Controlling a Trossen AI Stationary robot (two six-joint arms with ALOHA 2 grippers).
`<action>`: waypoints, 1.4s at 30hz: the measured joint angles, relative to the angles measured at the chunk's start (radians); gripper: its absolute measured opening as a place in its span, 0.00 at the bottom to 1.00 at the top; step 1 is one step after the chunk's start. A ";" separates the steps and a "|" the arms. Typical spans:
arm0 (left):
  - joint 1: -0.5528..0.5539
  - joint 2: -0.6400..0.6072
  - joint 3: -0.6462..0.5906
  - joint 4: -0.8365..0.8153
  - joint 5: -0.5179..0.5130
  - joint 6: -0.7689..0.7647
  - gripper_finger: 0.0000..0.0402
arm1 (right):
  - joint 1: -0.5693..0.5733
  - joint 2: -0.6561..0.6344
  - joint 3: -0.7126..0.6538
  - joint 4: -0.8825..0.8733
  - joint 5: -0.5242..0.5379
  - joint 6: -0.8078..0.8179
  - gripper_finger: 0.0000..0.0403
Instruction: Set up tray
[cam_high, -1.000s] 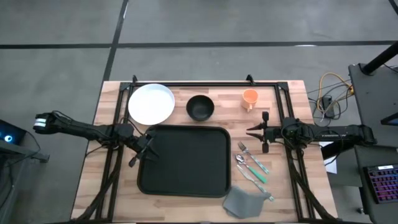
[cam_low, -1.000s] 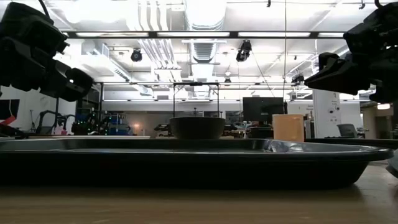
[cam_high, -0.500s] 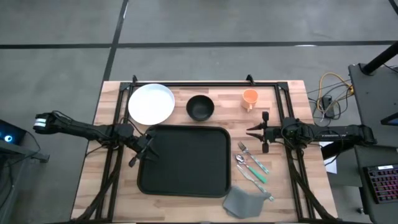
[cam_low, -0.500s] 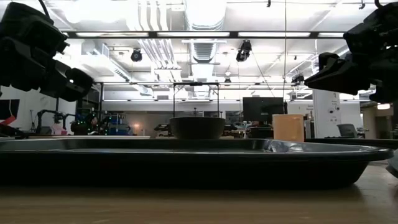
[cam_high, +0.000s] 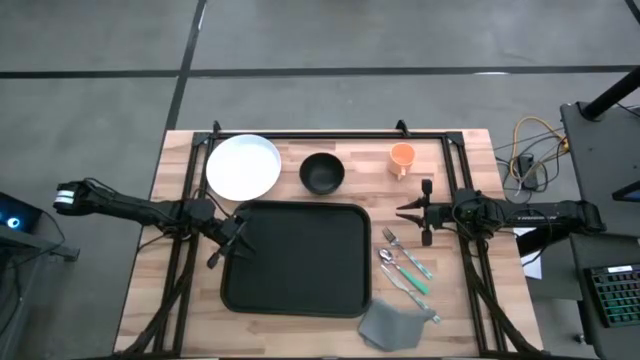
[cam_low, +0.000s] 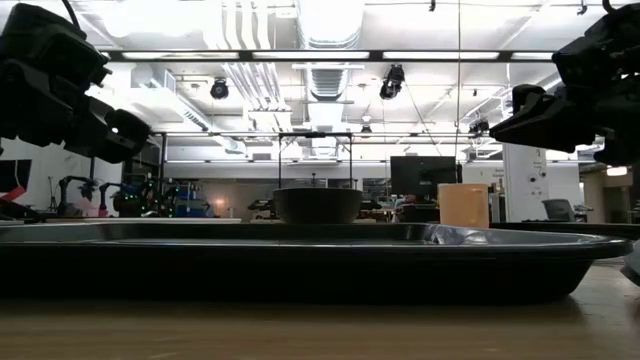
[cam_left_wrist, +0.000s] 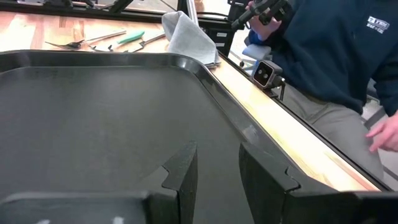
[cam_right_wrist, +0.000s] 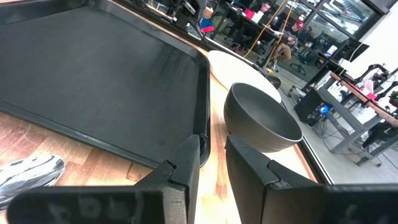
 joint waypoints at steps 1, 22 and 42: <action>0.000 0.000 -0.001 0.000 0.000 0.000 0.25 | 0.000 0.000 0.000 0.000 0.000 0.000 0.17; 0.000 0.000 -0.001 0.000 0.000 0.000 0.25 | 0.000 0.000 0.000 0.001 -0.001 0.008 0.17; 0.000 0.000 0.000 0.000 0.000 0.000 0.25 | 0.000 0.002 0.000 0.154 0.000 0.624 0.17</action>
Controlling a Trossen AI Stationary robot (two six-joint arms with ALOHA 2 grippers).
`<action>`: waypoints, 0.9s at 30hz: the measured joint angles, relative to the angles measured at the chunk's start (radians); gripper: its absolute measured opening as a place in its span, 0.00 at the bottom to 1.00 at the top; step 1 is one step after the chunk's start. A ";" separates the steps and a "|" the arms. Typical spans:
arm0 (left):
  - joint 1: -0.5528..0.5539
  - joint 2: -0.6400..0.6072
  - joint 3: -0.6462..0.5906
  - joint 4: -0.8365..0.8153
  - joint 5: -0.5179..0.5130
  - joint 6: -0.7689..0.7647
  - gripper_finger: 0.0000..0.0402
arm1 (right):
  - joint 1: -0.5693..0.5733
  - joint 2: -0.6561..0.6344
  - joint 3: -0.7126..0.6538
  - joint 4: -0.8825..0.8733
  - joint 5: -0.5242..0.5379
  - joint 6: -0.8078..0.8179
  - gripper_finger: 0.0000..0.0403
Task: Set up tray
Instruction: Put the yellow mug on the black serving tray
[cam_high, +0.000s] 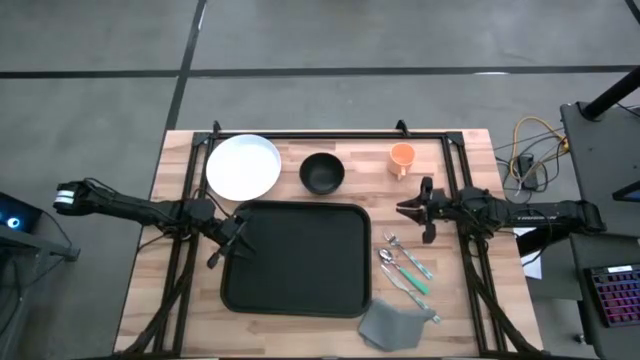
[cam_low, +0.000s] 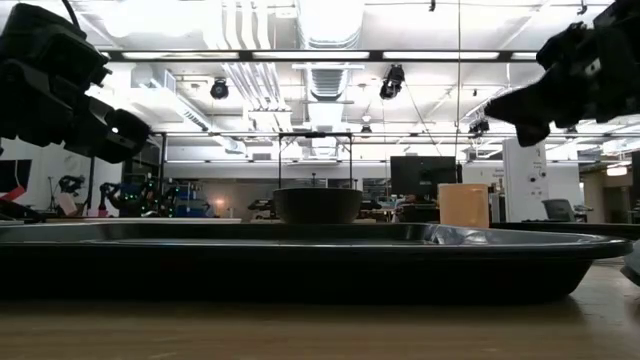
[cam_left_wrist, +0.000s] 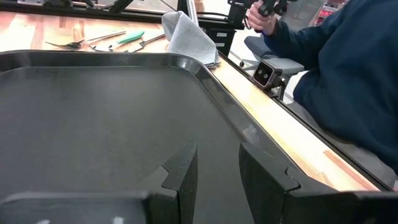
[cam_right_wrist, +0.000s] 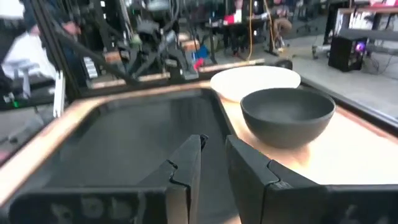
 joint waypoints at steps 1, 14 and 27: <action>0.000 0.000 -0.001 0.000 0.000 0.000 0.25 | 0.000 0.000 0.000 0.021 0.002 -0.002 0.17; 0.000 0.000 -0.001 0.000 0.000 0.000 0.25 | -0.003 0.096 0.427 -0.624 0.401 -0.007 0.17; 0.000 0.000 -0.001 0.000 0.000 0.000 0.25 | -0.125 0.407 0.713 -0.880 0.417 0.061 0.52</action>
